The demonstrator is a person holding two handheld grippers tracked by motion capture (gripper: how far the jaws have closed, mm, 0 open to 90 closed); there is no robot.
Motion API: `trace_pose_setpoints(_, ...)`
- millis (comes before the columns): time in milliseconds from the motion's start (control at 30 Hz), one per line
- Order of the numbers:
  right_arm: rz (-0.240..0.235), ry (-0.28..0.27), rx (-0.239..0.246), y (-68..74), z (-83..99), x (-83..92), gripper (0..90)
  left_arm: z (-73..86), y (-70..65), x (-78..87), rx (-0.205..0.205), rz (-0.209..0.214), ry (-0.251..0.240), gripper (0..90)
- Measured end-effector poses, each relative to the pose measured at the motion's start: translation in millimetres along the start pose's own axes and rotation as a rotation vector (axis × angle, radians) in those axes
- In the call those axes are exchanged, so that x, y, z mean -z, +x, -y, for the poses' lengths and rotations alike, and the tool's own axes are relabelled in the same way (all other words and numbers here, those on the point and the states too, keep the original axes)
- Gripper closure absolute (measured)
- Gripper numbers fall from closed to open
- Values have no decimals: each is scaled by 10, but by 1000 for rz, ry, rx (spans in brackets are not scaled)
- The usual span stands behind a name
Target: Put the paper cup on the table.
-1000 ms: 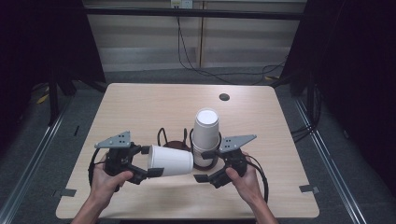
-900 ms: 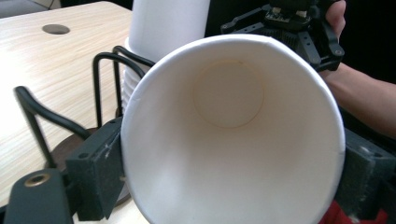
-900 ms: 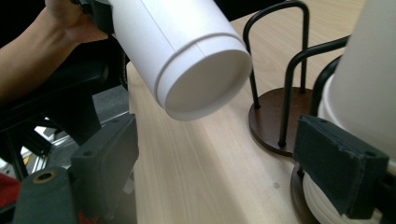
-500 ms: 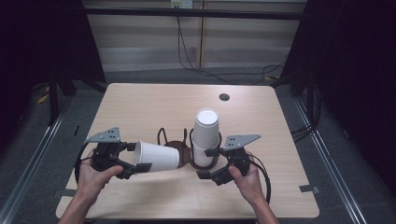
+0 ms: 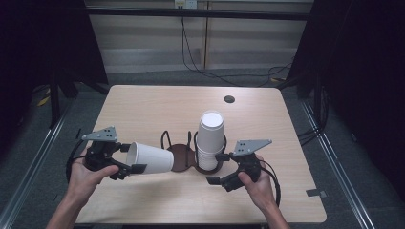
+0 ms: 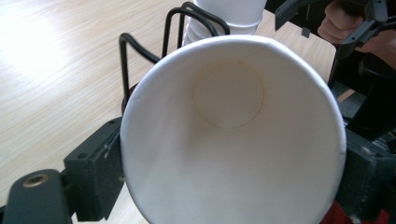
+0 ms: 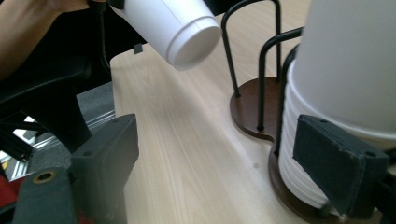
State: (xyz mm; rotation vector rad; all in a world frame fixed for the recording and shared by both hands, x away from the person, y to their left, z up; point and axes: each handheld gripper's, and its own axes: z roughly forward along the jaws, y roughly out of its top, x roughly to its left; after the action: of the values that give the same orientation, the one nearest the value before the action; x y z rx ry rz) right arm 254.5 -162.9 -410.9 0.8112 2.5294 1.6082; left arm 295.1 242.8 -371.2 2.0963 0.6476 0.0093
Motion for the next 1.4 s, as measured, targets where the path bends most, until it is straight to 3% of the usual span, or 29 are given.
trace_pose_setpoints(167, 36, 20, -4, -20, 68, 75, 144, -24, 65, 89, -4, -62, 28, 123)
trace_pose_setpoints(400, 43, 18, -27, -59, 184, 89, 144, 50, 109, 125, 9, -85, 44, 123)
trace_pose_setpoints(667, 45, 23, -25, -77, 176, 64, 144, 55, 209, 156, 28, -129, 147, 123)
trace_pose_setpoints(1067, 53, 28, -31, -110, 182, 71, 144, -160, 368, -20, -7, -215, 272, 120)
trace_pose_setpoints(1167, 55, 30, -26, -105, 182, 74, 144, -218, 403, -86, -41, -219, 311, 120)
trace_pose_setpoints(1233, 60, 26, -20, -100, 182, 84, 144, -249, 432, -124, -37, -236, 332, 120)
trace_pose_setpoints(1400, 61, 31, -28, -115, 196, 83, 144, -335, 478, -161, -39, -234, 362, 118)
